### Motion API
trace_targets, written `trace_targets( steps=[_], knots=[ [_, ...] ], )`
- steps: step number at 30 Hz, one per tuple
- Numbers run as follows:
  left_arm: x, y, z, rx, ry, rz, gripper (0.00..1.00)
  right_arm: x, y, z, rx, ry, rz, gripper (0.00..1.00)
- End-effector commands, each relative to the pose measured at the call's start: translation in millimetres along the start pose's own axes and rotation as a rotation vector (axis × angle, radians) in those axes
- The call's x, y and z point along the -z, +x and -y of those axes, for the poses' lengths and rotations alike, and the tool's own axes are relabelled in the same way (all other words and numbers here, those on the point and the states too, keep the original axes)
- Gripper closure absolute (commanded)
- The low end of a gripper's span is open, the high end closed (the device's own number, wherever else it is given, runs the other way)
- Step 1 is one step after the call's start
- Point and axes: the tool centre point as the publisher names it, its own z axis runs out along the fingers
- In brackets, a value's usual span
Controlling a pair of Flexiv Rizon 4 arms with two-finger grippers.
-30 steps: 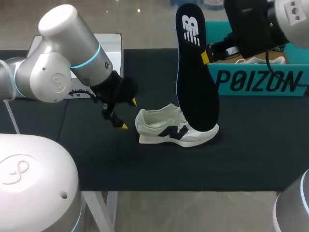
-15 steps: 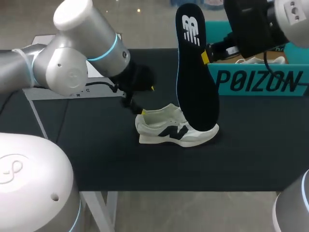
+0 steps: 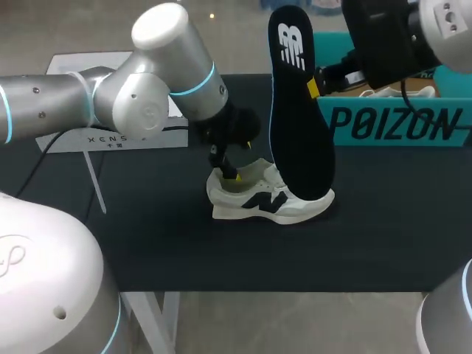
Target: Take the shoe out of the shoebox, open the shoe tongue, remove and reinsert the insole, then place the shoe into the shoebox
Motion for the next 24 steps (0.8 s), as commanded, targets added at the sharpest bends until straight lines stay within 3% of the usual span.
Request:
trace_targets(
  steps=[1,7,8,10,24],
  knots=[
    [-30.5,-6.5,0.5,0.009,-0.007,-0.025,0.00,-1.6,1.0,-2.9,-0.001,0.006,0.002,1.00],
    [-42.3,-5.8,-0.7,0.014,-0.011,-0.045,0.00,-1.6,1.0,-2.9,-0.001,0.006,0.002,1.00],
    [-42.8,-6.0,-0.6,0.014,-0.010,-0.048,0.21,-1.6,1.0,-2.9,-0.001,0.006,0.002,1.00],
    [-43.1,-6.3,0.2,0.012,-0.008,-0.048,1.00,-1.6,1.0,-2.9,-0.001,0.006,0.002,1.00],
    [-41.2,-1.5,3.0,-0.010,0.010,-0.059,1.00,-1.6,1.0,-2.9,-0.001,0.006,0.002,1.00]
  ],
)
